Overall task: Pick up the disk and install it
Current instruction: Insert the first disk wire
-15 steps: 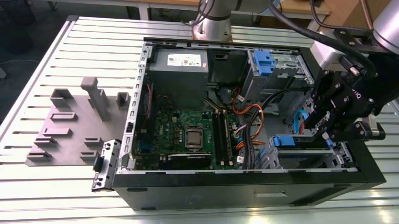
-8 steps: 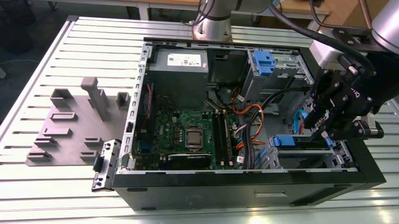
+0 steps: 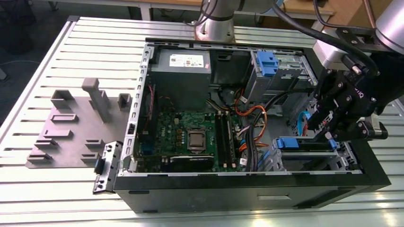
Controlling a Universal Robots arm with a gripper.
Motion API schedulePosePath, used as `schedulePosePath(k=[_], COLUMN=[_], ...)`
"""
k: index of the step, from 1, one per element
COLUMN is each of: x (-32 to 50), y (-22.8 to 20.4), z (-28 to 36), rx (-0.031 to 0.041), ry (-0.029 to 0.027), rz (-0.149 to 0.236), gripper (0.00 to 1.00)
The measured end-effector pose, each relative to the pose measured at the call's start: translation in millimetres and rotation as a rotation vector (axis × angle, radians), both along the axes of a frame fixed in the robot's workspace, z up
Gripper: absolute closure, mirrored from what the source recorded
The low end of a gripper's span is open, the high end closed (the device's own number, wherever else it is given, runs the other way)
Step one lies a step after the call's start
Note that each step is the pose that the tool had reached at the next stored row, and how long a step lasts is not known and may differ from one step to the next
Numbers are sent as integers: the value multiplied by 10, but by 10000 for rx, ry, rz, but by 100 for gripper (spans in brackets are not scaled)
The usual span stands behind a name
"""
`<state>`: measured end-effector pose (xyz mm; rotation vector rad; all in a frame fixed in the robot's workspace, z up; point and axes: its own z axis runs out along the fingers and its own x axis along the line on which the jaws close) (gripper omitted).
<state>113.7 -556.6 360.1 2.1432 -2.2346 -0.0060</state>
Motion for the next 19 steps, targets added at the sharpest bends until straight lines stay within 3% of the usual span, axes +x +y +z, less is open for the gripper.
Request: schedulePosePath(k=[6,11,19], x=[0,8,50], y=[1,62,116], z=[28,21,-89], rx=[20,17,17], ry=[0,0,0], rz=[0,-1,-1], gripper=[58,58,58])
